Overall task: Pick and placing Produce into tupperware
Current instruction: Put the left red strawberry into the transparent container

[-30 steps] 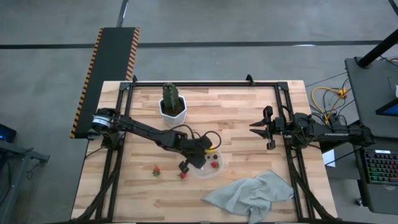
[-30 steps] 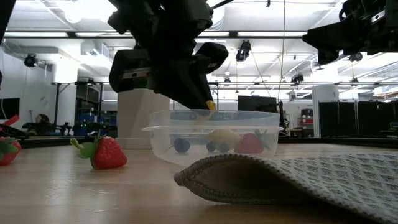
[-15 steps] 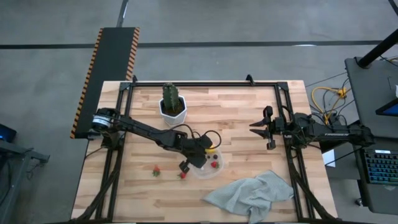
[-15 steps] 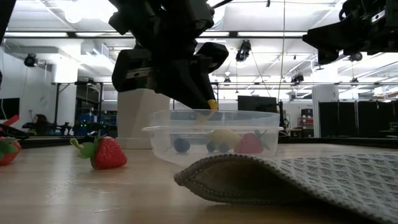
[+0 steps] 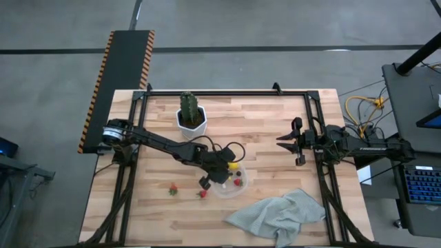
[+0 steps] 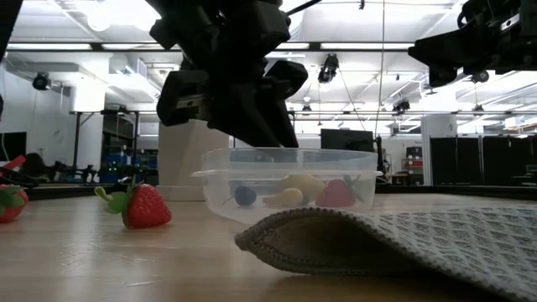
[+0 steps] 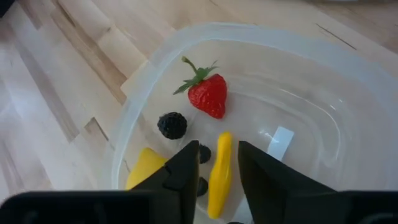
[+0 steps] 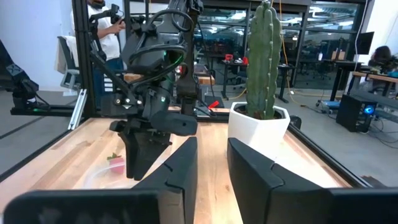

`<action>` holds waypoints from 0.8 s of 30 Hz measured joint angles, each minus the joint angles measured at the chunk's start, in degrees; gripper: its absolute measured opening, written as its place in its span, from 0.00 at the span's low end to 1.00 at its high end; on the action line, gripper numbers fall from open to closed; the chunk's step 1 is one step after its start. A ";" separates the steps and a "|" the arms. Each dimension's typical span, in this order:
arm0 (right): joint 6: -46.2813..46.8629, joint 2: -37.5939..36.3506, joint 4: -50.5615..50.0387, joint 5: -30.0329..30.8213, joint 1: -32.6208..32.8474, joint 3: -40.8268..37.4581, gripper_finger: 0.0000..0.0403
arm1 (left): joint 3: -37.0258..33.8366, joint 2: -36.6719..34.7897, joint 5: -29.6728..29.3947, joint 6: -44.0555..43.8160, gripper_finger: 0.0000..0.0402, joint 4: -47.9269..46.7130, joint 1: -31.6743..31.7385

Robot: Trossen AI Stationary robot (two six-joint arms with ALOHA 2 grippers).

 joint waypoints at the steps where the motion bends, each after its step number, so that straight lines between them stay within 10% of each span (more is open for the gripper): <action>1: 0.00 0.00 0.00 0.00 0.01 0.00 0.20 | 0.00 -0.03 -0.15 -0.17 0.26 0.40 0.00; 13: -0.01 -0.02 -0.28 -0.01 0.01 -0.03 0.19 | 0.02 -11.29 -15.54 -14.96 0.31 -7.70 -3.89; 24: -0.81 0.37 0.35 0.02 -0.01 -0.02 0.22 | -0.35 -20.48 -22.44 -59.33 0.31 -22.36 -10.27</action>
